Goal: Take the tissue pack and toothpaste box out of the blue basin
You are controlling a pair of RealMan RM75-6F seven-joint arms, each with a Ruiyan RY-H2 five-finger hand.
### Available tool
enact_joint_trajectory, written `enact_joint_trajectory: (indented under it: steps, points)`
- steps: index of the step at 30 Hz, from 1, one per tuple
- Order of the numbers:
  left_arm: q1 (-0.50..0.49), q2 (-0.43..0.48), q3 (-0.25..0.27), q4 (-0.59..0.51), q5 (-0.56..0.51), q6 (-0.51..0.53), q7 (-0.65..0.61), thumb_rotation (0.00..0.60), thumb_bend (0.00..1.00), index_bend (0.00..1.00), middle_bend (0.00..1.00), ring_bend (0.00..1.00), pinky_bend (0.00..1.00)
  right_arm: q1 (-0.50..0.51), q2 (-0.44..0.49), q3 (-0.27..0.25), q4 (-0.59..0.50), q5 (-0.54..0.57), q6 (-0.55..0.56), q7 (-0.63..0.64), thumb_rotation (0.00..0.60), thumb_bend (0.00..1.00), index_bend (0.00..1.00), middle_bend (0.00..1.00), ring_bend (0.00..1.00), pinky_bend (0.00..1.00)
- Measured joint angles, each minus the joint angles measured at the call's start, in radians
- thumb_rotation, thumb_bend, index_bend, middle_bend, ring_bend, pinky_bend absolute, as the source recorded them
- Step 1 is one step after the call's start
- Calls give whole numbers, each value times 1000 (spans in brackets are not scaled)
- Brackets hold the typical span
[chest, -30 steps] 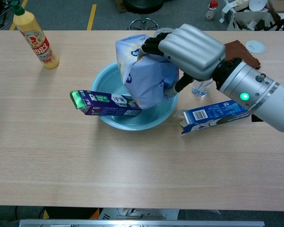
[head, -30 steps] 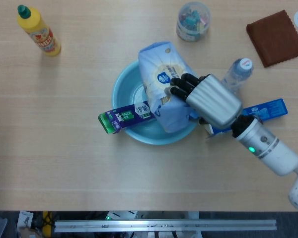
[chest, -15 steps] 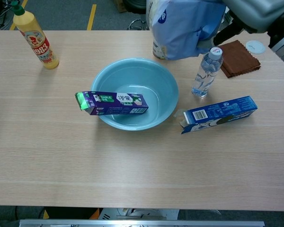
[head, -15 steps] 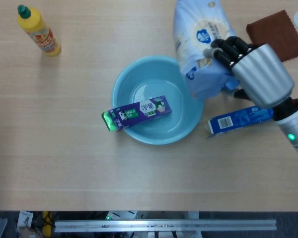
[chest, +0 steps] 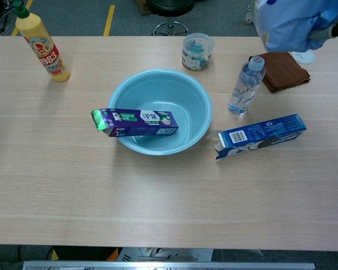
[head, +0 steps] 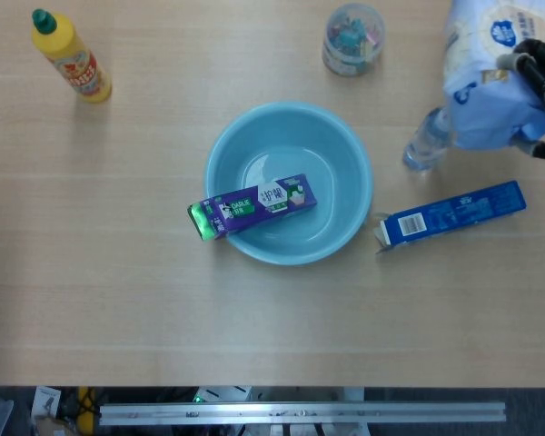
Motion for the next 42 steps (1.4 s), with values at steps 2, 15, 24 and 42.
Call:
enact_joint_trajectory:
  steps: [2, 15, 24, 42]
  points:
    - [-1, -1, 0, 2, -1, -3, -1, 600, 249, 109, 253, 173, 272, -15, 15, -6, 9, 18, 2, 8, 600, 122, 622, 515, 542, 811]
    - [3, -1, 2, 4, 4, 3, -4, 600, 249, 109, 253, 173, 272, -54, 73, -35, 48, 112, -61, 69, 600, 122, 622, 504, 525, 789]
    - [-4, -5, 3, 0, 12, -4, 6, 600, 249, 109, 253, 173, 272, -50, 84, -59, 71, 141, -143, 106, 600, 121, 356, 354, 338, 592]
    - [-8, -2, -1, -2, 5, -7, 13, 600, 249, 109, 253, 173, 272, -20, 89, -68, 43, 109, -209, 193, 600, 117, 1, 175, 170, 426]
